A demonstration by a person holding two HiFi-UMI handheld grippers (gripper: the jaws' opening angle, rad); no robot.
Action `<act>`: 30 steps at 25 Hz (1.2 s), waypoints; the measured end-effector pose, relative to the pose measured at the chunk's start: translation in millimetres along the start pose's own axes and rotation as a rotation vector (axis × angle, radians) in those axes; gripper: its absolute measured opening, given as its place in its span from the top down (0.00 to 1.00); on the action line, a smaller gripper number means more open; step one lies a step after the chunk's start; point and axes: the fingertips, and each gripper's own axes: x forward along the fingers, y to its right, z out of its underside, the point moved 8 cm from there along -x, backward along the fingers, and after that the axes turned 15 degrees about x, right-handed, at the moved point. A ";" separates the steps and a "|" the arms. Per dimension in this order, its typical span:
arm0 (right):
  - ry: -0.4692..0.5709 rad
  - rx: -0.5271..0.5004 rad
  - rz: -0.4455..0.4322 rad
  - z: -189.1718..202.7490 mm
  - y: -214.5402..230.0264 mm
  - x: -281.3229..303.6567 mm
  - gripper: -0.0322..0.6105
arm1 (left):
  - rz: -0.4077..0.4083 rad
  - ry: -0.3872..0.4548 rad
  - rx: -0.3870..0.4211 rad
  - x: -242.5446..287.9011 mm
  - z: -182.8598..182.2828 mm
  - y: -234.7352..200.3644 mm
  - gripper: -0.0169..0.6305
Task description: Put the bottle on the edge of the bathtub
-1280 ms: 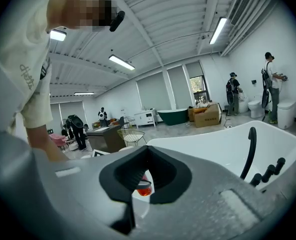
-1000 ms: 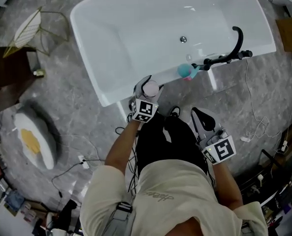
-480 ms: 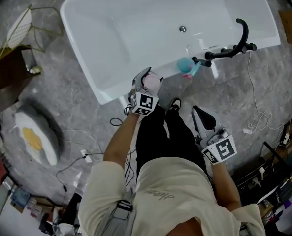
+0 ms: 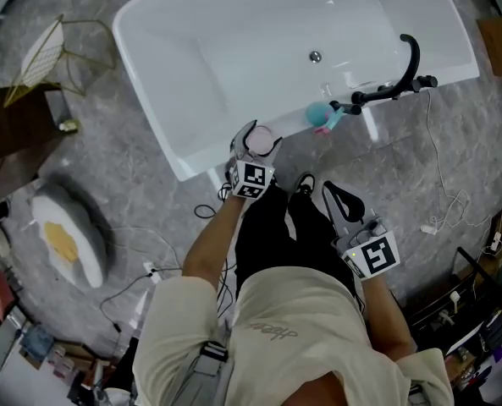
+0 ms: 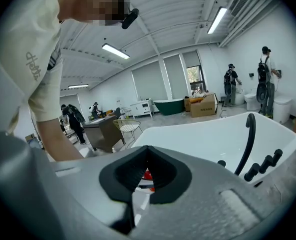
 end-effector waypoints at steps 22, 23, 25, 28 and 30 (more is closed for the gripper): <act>0.149 -0.104 -0.272 -61.4 27.7 -16.5 0.95 | -0.294 0.138 -0.166 -168.3 -156.5 -7.0 0.44; 0.160 -0.101 -0.280 -65.4 28.6 -17.7 0.95 | -0.298 0.156 -0.175 -177.4 -165.9 -7.6 0.44; 0.182 -0.099 -0.294 -72.5 29.9 -18.1 0.95 | -0.312 0.186 -0.192 -193.6 -180.9 -11.0 0.46; 0.205 -0.122 -0.301 -80.7 30.8 -23.0 0.95 | -0.334 0.228 -0.244 -213.0 -196.2 -16.1 0.47; 0.216 -0.137 -0.307 -87.6 30.8 -30.0 0.95 | -0.342 0.235 -0.277 -222.8 -205.9 -17.5 0.47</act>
